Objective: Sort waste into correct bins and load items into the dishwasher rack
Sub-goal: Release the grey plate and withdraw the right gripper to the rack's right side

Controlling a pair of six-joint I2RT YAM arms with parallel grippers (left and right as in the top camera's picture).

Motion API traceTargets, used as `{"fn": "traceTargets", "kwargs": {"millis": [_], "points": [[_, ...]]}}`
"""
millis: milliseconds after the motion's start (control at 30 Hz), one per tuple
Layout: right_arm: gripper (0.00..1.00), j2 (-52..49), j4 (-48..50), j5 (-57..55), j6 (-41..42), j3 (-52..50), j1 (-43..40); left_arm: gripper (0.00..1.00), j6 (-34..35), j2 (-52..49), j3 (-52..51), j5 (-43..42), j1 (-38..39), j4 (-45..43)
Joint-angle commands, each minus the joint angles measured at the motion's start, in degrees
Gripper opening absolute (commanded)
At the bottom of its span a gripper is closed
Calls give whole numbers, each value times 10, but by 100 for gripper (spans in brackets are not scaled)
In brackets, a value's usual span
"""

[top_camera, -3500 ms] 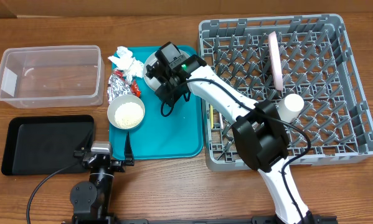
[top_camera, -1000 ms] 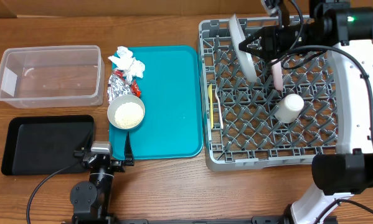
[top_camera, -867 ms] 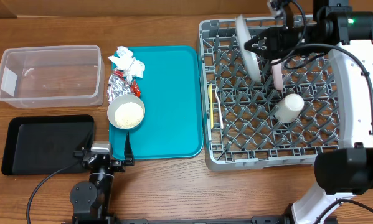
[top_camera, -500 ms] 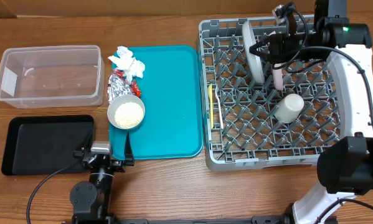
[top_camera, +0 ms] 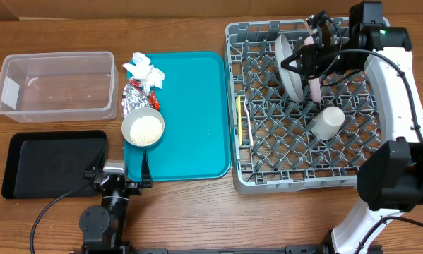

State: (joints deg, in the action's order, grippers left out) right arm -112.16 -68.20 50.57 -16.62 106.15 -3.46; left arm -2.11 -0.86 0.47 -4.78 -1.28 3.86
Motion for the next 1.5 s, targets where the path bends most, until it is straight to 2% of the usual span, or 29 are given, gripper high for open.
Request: {"fn": "traceTargets", "kwargs": {"millis": [0, 67, 133, 200, 267, 300, 333, 400, 567, 633, 767, 1300, 1467], "points": [[22, 9, 4, 64, -22, 1, -5, 100, -7, 6, -2, -6, -6, 1], [34, 25, 9, 70, -25, 1, -5, 100, -7, 6, -2, -6, -6, 1], [39, 39, 13, 65, -25, 1, -5, 100, -7, 6, -2, -6, -6, 1], [39, 57, 15, 59, -15, 1, -5, 100, -7, 6, -2, -6, -6, 1], [17, 75, 13, 59, -14, 1, -4, 100, -7, 6, -2, -6, -6, 1], [10, 86, 12, 58, -10, 1, 2, 100, -7, 6, -2, -6, -6, 1], [8, 96, 13, 46, 0, 1, 13, 100, -7, 6, -2, -6, -6, 1], [4, 111, 16, -50, 47, 1, 55, 100, -7, 6, -2, -6, -6, 1], [4, 90, 56, -429, 205, 0, 212, 100, -7, 6, -2, -6, -6, 1], [4, 83, 82, -490, 237, 0, 234, 100, -7, 6, -2, -6, -6, 1], [4, 73, 117, -494, 267, 0, 238, 100, -7, 6, -2, -6, -6, 1], [4, 10, 123, -497, 267, 0, 257, 100, -7, 6, -2, -6, -6, 1], [4, 6, 132, -536, 268, 0, 276, 100, -7, 6, -2, -6, -6, 1]]}}
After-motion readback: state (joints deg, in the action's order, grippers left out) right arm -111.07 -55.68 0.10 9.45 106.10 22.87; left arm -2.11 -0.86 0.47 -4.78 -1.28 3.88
